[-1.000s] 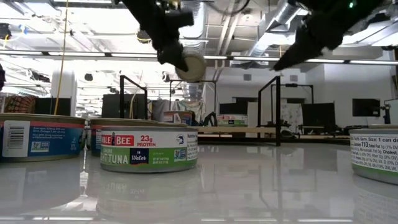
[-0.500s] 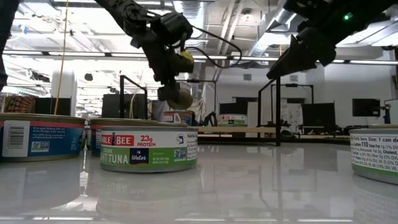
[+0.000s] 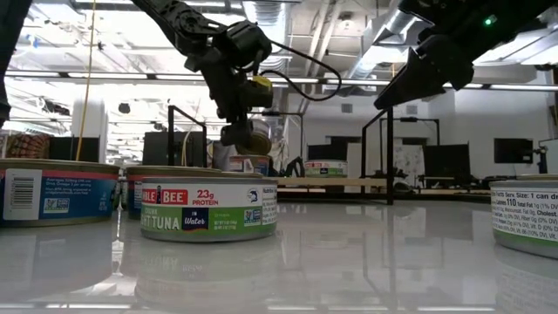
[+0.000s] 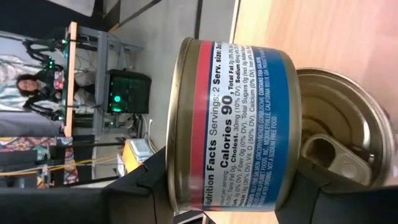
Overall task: Stack canned seafood by type on shelf
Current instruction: Stack the blue-pink tuna can on top of the other blue-pink tuna can on the shelf
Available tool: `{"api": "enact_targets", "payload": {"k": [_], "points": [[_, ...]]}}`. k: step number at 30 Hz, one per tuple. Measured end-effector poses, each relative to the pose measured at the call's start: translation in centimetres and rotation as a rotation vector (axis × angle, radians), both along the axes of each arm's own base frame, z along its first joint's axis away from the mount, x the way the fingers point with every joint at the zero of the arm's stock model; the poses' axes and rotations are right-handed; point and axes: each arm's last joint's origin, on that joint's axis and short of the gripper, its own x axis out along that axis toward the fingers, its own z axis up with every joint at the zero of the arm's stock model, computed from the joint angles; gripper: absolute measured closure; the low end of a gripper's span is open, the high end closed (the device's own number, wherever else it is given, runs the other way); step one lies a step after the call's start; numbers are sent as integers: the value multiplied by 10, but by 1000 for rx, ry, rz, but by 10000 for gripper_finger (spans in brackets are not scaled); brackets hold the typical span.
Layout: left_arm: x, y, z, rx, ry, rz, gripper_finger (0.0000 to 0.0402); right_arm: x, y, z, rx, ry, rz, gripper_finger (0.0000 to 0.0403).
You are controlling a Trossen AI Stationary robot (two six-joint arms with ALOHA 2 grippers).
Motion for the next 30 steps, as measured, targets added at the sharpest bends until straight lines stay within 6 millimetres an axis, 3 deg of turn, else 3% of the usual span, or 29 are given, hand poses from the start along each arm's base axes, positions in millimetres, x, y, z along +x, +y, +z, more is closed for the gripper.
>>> {"api": "enact_targets", "payload": {"k": [10, 24, 30], "points": [[-3, -5, -5, -44, 51, -11, 186, 0, 0, 0, 1, 0, 0, 138], [-1, -24, -7, -23, 98, 11, 95, 0, 0, 0, 6, -5, 1, 138], [-5, -29, -3, -135, 119, 18, 89, 0, 0, 0, 9, -6, 3, 138]]}}
